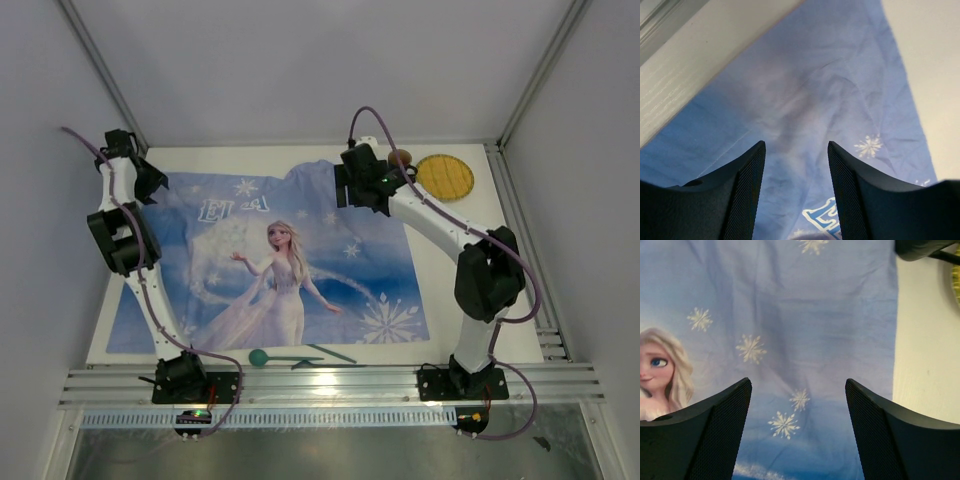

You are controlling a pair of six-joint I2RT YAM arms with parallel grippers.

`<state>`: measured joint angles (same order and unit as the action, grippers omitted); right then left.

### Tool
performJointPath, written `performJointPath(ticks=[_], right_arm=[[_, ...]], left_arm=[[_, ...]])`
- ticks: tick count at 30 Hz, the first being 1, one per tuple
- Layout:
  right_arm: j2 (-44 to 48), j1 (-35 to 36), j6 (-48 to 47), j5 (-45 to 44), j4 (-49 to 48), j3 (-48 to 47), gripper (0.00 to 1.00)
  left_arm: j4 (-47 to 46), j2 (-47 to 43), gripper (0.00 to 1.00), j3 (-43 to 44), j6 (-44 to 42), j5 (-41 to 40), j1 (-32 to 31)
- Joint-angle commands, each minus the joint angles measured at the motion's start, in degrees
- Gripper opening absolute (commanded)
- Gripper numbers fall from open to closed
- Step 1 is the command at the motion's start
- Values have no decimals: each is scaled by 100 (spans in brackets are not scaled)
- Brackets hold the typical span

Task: Set the dinner table for one person

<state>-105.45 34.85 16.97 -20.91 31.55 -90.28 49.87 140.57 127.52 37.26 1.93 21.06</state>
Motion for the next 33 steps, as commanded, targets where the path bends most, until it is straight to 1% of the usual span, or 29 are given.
performJointPath(ticks=[1, 4, 6, 10, 13, 17, 23, 30, 33], right_arm=[[131, -321, -123, -133, -580, -200, 80], [-167, -461, -247, -124, -728, -367, 80], [-326, -619, -300, 33, -817, -481, 80], [-984, -927, -168, 481, -660, -1200, 81], [-1258, -1033, -194, 824, -571, -1535, 80], [-1627, -1086, -264, 1045, -501, -1721, 81], [-2040, -1235, -28, 1211, -246, -2046, 81], [-2322, -1393, 228, 1589, 131, -2221, 81], [-2392, -1446, 157, 1616, 1, -2222, 81]], left_arm=[[41, -574, 56, 431, -43, -79, -146], [49, -680, 56, 335, -60, -70, -242], [-3, -742, 56, 159, -78, -70, -339], [-65, -856, 56, -52, -113, -97, -524], [-82, -926, 56, -149, -113, -88, -655], [-117, -1023, 56, -237, -122, -70, -822], [-179, -1190, 56, -413, -78, 52, -858], [-240, -1489, 56, -430, -17, 290, -981], [-311, -1708, 56, -579, 27, 387, -1147]])
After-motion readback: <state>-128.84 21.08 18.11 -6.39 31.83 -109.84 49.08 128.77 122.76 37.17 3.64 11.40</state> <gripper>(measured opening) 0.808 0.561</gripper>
